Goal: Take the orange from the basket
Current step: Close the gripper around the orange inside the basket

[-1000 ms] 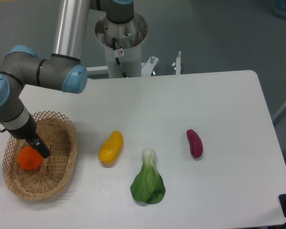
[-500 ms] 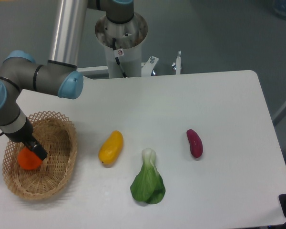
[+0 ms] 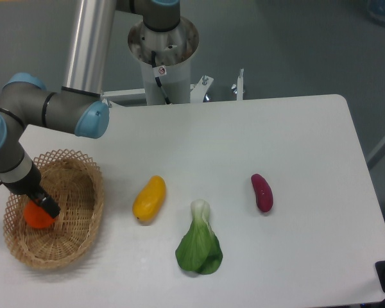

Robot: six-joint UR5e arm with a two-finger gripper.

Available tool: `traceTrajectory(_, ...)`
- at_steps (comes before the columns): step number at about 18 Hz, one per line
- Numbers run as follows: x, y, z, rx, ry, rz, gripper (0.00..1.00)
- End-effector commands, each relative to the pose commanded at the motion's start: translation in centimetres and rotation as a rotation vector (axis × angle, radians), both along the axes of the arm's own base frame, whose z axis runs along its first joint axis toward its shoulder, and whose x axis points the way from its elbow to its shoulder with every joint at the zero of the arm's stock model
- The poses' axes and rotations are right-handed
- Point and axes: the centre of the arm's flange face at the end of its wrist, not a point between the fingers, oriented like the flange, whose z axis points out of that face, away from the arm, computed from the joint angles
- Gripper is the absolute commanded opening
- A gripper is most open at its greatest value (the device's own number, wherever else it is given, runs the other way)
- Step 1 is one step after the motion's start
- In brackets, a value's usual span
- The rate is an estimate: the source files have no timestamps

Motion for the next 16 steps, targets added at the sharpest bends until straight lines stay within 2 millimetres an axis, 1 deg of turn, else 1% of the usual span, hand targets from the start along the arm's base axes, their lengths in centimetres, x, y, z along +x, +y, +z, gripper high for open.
traceTrajectory(2,-0.1,0.4,-0.1,0.003,0.002,0.000,1.00)
traceTrajectory(3,-0.1,0.6,0.1,0.007,0.001,-0.002,0.95)
traceTrajectory(6,-0.1,0.7,0.3,0.011,0.003,-0.009,0.67)
traceTrajectory(7,-0.1,0.7,0.2,0.008,0.001,-0.009,0.62)
traceTrajectory(10,-0.1,0.7,0.2,0.010,0.001,-0.011,0.54)
traceTrajectory(14,-0.1,0.7,0.5,0.014,0.003,-0.018,0.49)
traceTrajectory(16,-0.1,1.0,1.2,0.027,0.003,-0.020,0.49)
